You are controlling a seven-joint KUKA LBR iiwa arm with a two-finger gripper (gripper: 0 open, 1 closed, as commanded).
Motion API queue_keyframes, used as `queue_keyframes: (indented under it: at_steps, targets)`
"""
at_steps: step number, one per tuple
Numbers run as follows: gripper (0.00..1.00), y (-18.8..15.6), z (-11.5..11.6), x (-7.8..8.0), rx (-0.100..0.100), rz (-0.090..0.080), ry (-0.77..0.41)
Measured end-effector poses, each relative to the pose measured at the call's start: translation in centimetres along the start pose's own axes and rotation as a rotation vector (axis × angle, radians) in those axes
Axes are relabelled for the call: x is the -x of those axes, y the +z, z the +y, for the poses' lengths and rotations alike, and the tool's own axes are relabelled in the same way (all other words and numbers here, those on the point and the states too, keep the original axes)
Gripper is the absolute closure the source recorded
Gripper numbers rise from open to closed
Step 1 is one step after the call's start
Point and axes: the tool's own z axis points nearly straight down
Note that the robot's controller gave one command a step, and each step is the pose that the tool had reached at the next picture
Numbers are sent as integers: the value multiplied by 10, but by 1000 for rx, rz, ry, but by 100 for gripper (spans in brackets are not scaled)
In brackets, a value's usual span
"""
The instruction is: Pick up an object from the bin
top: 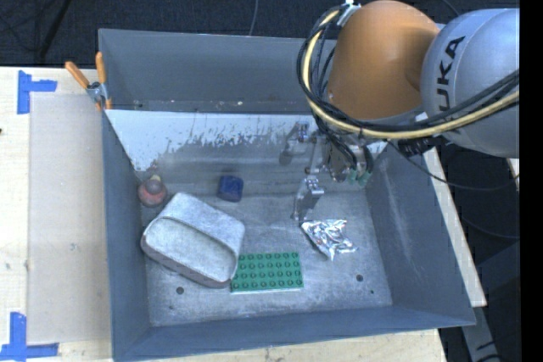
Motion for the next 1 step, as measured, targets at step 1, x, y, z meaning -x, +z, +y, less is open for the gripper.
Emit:
queue_keyframes:
  at_steps: [1]
  targets:
    - [0,91,-5,-40,-1,11,58]
